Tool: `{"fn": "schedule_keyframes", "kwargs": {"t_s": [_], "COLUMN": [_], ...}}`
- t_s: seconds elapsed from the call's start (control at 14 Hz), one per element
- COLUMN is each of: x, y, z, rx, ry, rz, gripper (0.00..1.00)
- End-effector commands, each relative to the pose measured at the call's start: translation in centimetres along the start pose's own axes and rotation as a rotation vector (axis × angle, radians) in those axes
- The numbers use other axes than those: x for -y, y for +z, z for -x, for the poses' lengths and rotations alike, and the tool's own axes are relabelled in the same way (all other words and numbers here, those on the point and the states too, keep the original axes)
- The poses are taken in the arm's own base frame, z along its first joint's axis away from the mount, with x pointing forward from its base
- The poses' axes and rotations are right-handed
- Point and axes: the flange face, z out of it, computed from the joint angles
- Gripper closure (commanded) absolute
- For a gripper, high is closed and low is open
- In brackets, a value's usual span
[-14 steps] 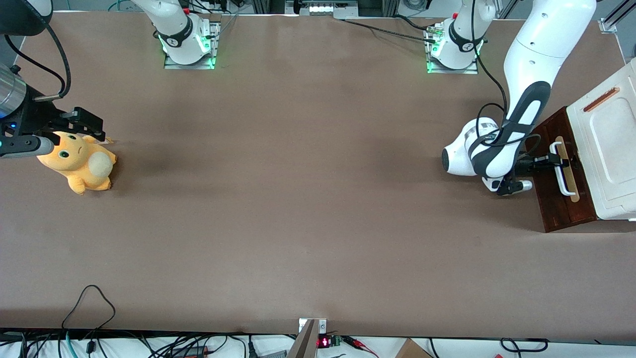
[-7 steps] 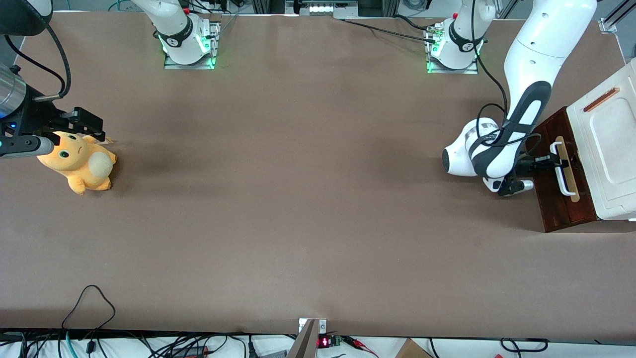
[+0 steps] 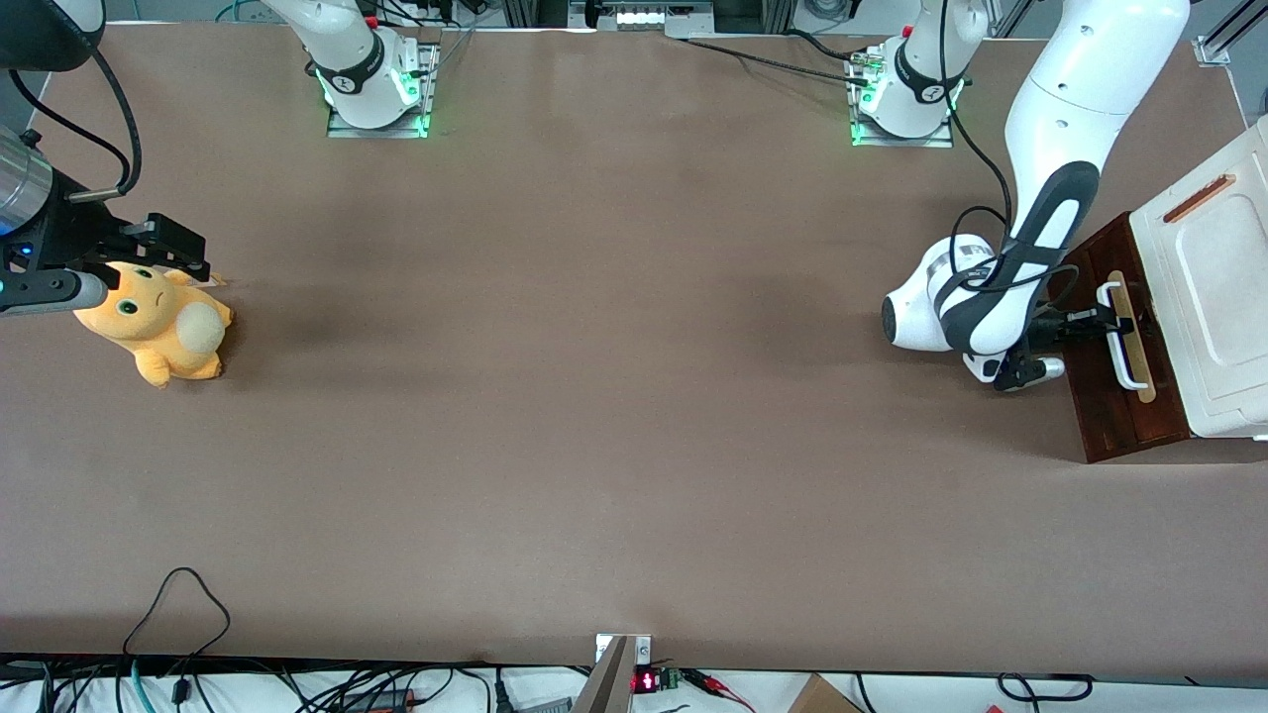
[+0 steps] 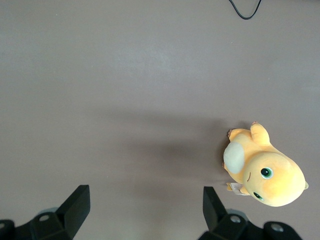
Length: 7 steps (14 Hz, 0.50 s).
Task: Open lower drawer with left arm only
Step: 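Align the open left gripper around the white handle and close it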
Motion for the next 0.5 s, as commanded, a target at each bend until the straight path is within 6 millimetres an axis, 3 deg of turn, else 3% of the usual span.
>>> {"fn": "schedule_keyframes", "kwargs": {"t_s": [0.0, 0.43], "x": [1.3, 1.7], "y": [-0.7, -5.2], "z": [-1.1, -2.0], "rx": [-0.009, -0.076], "ry": [-0.016, -0.036], "rz": [-0.003, 0.038], "gripper": [1.00, 1.00]}}
